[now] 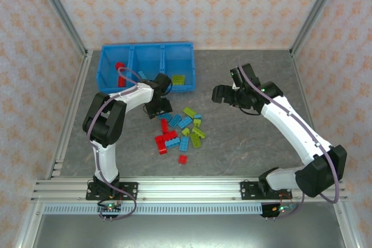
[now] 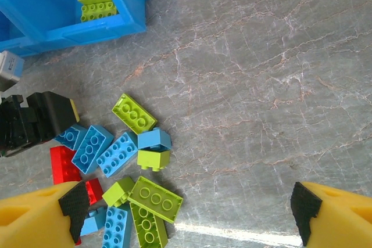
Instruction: Sort the legos into containers by color
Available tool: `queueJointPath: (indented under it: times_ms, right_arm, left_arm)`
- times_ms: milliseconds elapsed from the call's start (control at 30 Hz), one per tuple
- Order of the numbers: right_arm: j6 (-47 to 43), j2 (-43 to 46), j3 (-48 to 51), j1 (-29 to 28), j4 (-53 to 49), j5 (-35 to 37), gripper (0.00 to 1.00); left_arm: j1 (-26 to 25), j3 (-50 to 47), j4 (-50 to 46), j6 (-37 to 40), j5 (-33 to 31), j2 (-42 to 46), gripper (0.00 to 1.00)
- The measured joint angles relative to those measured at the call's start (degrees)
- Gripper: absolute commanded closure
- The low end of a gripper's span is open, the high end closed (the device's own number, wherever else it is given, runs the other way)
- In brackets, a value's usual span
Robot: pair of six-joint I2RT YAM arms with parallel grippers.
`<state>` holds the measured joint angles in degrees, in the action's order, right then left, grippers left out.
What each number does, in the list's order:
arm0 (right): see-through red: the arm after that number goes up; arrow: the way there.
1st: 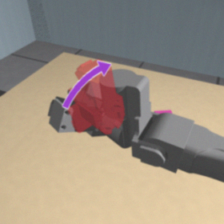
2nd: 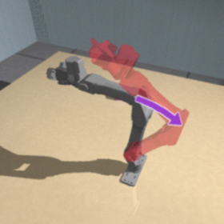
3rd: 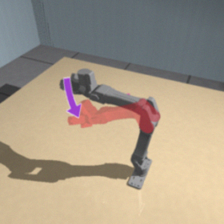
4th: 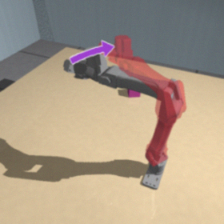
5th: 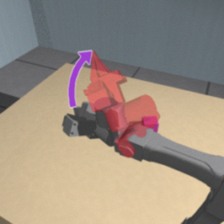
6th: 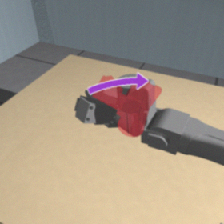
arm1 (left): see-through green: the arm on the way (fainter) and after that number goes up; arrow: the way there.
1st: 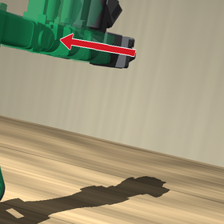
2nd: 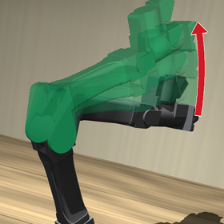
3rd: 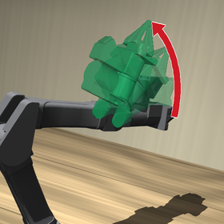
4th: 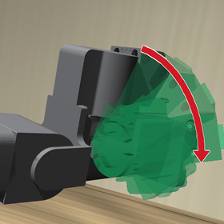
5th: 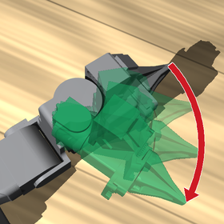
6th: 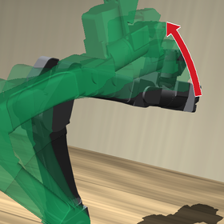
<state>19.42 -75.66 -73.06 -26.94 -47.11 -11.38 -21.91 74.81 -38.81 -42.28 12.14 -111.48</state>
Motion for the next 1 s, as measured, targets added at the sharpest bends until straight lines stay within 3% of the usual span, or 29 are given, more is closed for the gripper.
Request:
queueJointPath:
  times_ms: [200, 533, 667, 733, 833, 1000]
  right_arm:
    - [0.0, 0.0, 0.3, 0.0, 0.2, -0.1, 0.08]
    - [0.1, 1.0, 1.8, 0.0, 0.5, -0.2, 0.08]
    - [0.3, 1.2, 2.1, 0.0, 0.7, -0.2, 0.08]
    - [0.3, 1.2, 2.2, 0.0, 0.7, -0.2, 0.08]
    - [0.3, 1.2, 2.3, 0.0, 0.7, -0.2, 0.08]
    - [0.2, 1.2, 2.3, 0.0, 0.9, -0.2, 0.08]
  left_arm:
    - [0.3, -2.0, 1.9, -4.3, 1.4, 1.3, 0.62]
    - [1.8, -2.0, 2.2, -6.7, 3.6, 4.0, 0.73]
    - [2.9, -0.5, 1.9, -6.8, 2.8, 6.4, 0.73]
    - [3.2, 0.1, 1.6, -6.8, 2.1, 7.6, 0.62]
    - [3.3, 1.9, 0.2, -5.7, 1.5, 8.9, 0.35]
    - [0.0, 9.0, -4.8, 2.3, 0.8, 7.6, 0.21]
